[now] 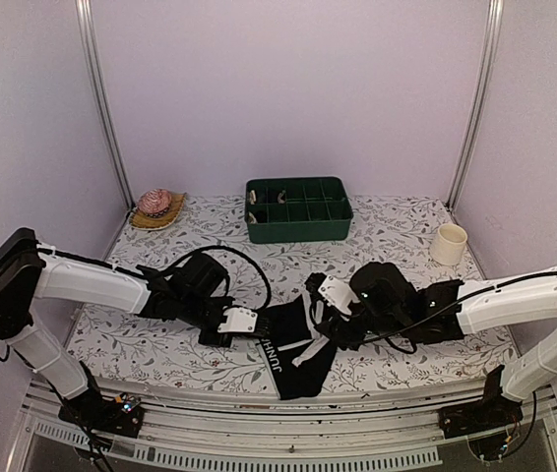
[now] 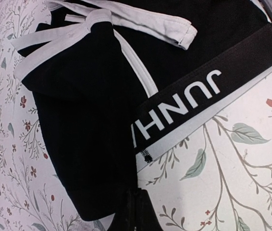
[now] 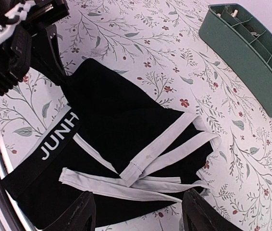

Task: Roll the underwear
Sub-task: Pick up the underwear from the center of the board.

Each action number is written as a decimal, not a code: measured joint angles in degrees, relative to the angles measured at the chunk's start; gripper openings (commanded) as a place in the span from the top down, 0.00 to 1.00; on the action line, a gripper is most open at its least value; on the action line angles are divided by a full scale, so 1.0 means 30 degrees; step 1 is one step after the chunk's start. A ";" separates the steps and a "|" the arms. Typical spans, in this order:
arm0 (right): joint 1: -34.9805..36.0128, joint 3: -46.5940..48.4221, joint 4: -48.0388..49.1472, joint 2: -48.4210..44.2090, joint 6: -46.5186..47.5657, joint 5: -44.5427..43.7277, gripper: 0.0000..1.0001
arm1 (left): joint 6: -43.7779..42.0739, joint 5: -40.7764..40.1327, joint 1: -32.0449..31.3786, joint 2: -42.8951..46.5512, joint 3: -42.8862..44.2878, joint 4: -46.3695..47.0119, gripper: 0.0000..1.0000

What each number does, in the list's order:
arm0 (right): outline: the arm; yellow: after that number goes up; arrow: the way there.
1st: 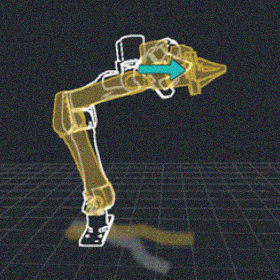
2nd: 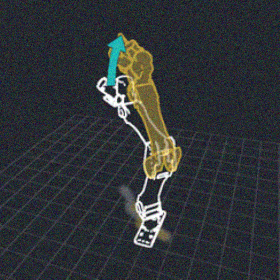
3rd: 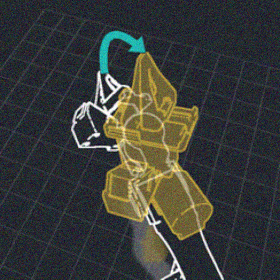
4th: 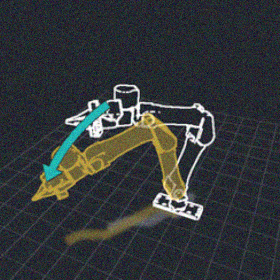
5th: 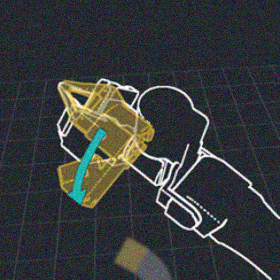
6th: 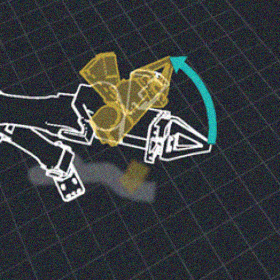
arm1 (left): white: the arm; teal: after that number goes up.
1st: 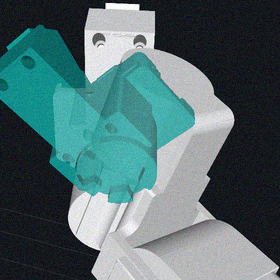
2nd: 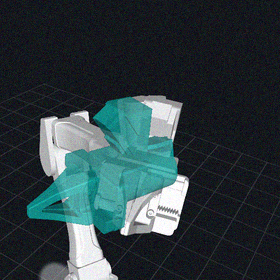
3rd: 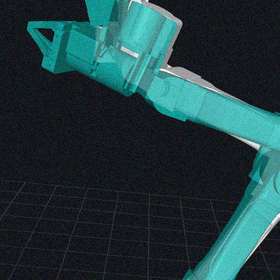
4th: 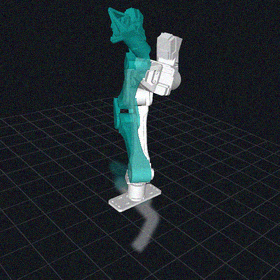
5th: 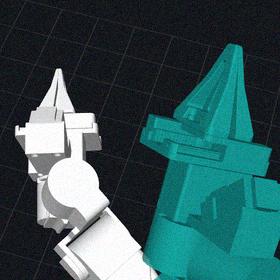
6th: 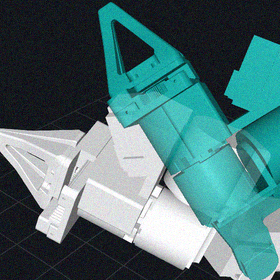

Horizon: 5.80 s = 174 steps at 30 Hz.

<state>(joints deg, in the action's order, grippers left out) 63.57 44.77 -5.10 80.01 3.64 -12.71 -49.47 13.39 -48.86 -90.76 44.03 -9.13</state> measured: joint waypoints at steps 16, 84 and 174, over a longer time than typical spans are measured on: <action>0.2302 0.1450 0.1778 0.6681 0.7344 -0.3803 0.58 | -0.0146 -0.0102 0.0000 0.0036 -0.0262 0.0095 1.00; 0.2820 -0.1574 1.5730 0.7526 1.2094 -0.9726 0.98 | -0.1800 -0.1450 0.0277 0.4430 -0.0299 0.2324 1.00; 0.0911 0.2798 1.0972 1.1686 0.4080 -0.2390 0.98 | -0.2171 -0.2506 0.0364 0.4838 -0.0306 0.2820 1.00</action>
<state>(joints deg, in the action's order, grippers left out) 66.30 53.17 27.81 115.07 15.88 -19.88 -55.99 5.87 -47.77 -76.25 43.11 -0.67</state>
